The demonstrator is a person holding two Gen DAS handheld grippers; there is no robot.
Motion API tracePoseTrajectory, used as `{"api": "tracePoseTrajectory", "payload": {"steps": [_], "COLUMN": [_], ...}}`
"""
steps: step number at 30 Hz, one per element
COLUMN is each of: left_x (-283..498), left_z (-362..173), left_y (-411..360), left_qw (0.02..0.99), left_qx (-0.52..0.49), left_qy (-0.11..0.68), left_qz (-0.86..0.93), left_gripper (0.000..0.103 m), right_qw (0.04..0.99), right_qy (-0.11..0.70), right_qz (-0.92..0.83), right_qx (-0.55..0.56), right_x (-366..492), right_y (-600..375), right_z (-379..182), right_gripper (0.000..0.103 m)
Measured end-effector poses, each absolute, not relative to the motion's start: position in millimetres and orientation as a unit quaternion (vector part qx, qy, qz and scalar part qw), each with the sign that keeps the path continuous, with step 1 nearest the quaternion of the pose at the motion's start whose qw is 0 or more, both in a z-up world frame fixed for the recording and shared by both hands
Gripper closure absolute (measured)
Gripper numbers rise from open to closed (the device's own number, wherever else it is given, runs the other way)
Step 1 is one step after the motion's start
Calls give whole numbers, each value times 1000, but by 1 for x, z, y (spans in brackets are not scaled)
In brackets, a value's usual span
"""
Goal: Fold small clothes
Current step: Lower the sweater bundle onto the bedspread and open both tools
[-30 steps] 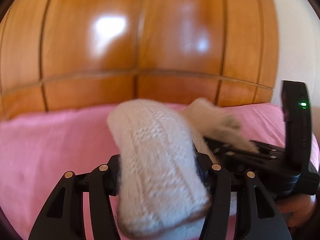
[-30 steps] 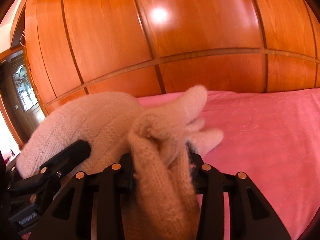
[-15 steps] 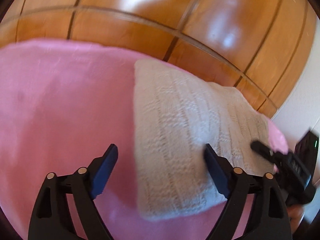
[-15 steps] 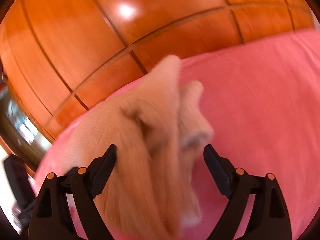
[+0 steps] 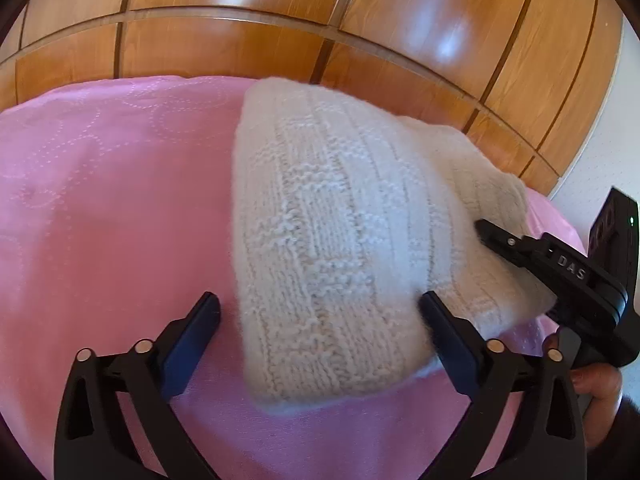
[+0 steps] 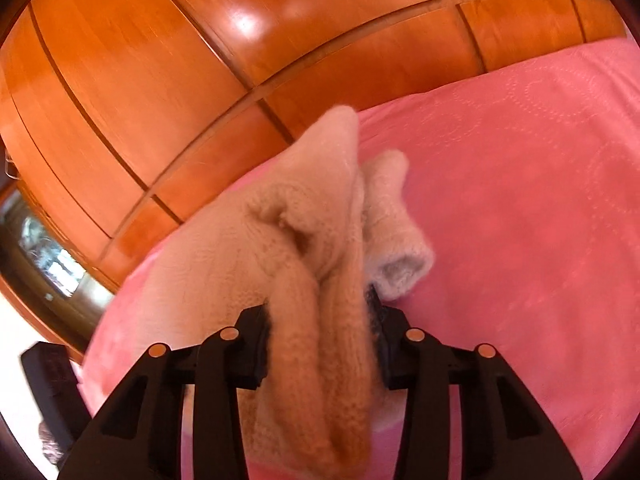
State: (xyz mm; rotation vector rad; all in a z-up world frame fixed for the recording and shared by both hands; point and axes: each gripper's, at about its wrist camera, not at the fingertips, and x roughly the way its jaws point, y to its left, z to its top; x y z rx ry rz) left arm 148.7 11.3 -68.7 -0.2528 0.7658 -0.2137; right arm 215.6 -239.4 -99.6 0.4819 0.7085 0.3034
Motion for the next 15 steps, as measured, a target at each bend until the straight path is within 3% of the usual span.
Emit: {"api": "tracePoseTrajectory", "payload": {"steps": [2, 4, 8, 15], "left_x": [147, 145, 131, 97], "left_z": [-70, -68, -62, -54], "left_y": [13, 13, 8, -3], "left_qw": [915, 918, 929, 947], "left_qx": [-126, -121, -99, -38], "left_qy": [372, 369, 354, 319], "left_qz": [-95, -80, -47, -8], "left_gripper": [4, 4, 4, 4], "right_qw": [893, 891, 904, 925], "right_qy": [346, 342, 341, 330], "right_qz": [141, 134, 126, 105], "right_qx": [253, 269, 226, 158], "right_x": [213, 207, 185, 137], "right_y": [-247, -254, -247, -239], "right_z": [-109, -111, -106, -104], "right_gripper": [41, 33, 7, 2]}}
